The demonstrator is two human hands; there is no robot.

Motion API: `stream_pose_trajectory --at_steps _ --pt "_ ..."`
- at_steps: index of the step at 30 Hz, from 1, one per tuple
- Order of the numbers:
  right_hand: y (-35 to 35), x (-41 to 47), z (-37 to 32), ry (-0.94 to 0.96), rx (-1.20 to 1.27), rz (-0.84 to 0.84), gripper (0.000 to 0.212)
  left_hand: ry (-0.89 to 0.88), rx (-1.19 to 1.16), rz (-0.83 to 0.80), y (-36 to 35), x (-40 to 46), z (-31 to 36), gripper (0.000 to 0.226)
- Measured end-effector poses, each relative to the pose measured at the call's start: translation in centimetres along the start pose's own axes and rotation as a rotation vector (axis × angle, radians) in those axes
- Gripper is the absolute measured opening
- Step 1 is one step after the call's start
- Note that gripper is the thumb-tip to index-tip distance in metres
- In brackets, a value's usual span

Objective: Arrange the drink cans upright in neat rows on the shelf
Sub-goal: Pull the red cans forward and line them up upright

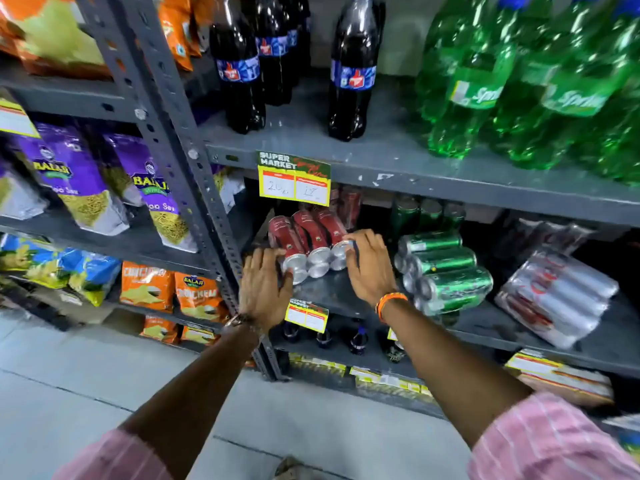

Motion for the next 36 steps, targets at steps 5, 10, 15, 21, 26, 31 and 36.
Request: stream_pose_trajectory --at_steps 5,10,15,21,26,31,36 --pt "-3.7 4.0 4.2 -0.392 0.066 -0.037 0.029 0.286 -0.342 -0.255 -5.0 4.2 -1.8 0.047" --pt "-6.4 7.2 6.2 -0.645 0.244 -0.124 0.049 0.497 -0.497 -0.367 -7.7 7.1 -2.4 0.044" --pt "-8.2 9.6 6.8 -0.735 0.283 -0.292 0.061 0.84 -0.916 -0.397 -8.5 8.7 -2.9 0.022" --pt "-12.5 11.9 12.3 -0.745 0.474 -0.393 0.105 0.982 -1.1 -0.475 -9.4 9.6 -2.5 0.016" --pt "-9.4 11.1 9.6 -0.768 0.508 -0.3 0.082 0.938 -1.107 -0.54 -9.1 9.9 -2.0 0.009" --pt "-6.7 9.8 8.2 -0.715 0.497 -0.211 0.059 0.803 -0.993 -0.581 -8.7 10.7 -2.5 0.042" --pt "-5.1 6.5 7.8 -0.659 0.426 -0.153 0.052 0.64 -0.921 -0.493 -7.8 10.4 -2.5 0.044"
Point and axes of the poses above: each hand's wrist, its own x-axis towards the middle knuckle, its own y-axis out of the back of the hand, z = x × y, the point moved 7 cm from there along x, towards the middle knuckle, and after that the axes turned 7 degrees about x, right-handed, at the moved point
